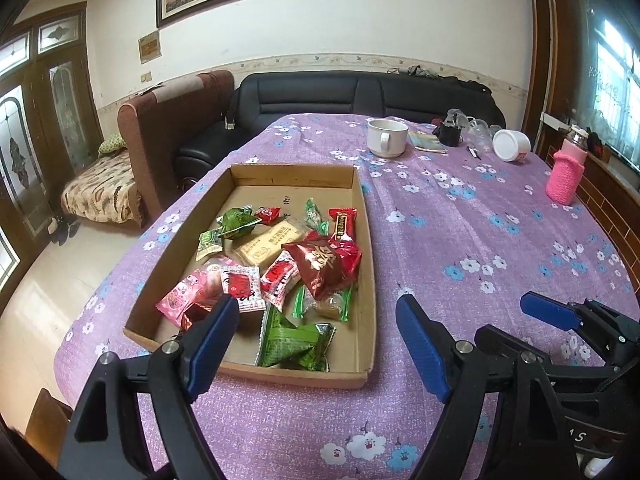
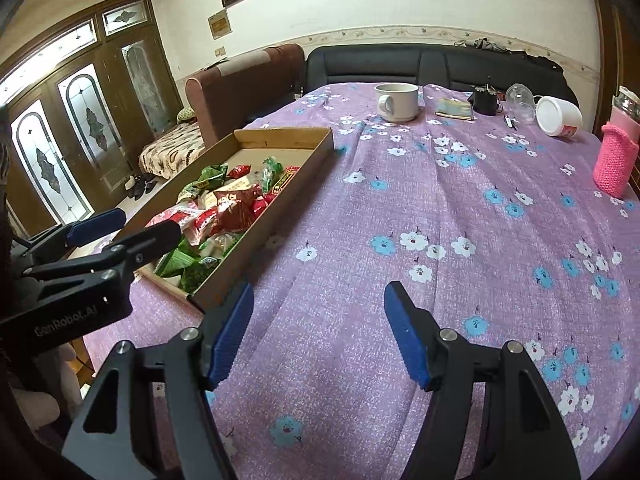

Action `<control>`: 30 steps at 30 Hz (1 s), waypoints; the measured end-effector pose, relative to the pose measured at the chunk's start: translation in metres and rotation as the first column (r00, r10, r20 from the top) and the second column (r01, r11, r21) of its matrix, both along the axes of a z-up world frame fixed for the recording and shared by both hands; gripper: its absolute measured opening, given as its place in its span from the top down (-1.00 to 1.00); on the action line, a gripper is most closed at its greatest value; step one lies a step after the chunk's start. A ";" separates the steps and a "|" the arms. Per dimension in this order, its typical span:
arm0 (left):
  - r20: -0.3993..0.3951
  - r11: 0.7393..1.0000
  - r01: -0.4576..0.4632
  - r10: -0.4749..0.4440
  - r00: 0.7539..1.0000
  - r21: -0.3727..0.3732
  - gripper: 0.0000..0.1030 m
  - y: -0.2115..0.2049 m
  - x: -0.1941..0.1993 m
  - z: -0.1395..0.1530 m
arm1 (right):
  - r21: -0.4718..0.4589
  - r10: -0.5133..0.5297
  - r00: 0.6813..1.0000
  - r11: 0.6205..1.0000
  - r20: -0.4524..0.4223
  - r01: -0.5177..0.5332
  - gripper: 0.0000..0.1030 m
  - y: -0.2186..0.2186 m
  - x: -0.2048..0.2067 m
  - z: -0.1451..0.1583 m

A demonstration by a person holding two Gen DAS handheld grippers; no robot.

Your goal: Organize snacks

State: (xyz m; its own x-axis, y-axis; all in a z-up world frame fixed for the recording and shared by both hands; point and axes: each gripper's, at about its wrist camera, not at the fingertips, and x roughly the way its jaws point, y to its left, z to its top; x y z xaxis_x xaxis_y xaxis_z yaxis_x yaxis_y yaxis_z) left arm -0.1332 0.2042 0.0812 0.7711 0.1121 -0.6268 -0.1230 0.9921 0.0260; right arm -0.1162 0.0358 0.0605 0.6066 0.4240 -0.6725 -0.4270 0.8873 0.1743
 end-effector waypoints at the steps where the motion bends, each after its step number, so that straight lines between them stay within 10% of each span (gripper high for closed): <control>1: 0.001 1.000 -0.002 0.002 1.000 -0.003 -0.57 0.001 0.000 0.000 | -0.002 0.001 1.000 1.000 -0.001 -0.001 -0.34 0.001 0.000 0.000; 24: 0.014 0.995 -0.064 0.065 0.998 -0.078 -0.57 0.038 -0.001 -0.011 | -0.069 0.034 0.999 0.997 -0.022 -0.036 -0.36 0.035 -0.006 -0.010; 30: 0.265 0.983 -0.183 0.179 0.947 -0.009 -0.57 0.041 -0.041 0.020 | -0.070 0.042 0.999 0.997 -0.006 -0.042 -0.36 0.039 -0.011 -0.006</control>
State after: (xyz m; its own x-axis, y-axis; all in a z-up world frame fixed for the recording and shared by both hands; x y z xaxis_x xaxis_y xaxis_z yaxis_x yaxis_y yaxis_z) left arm -0.1745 0.2450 0.1015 0.8747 0.2726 -0.4006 -0.3045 0.9523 -0.0169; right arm -0.1270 0.0746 0.0543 0.5862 0.4005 -0.7042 -0.4635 0.8787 0.1139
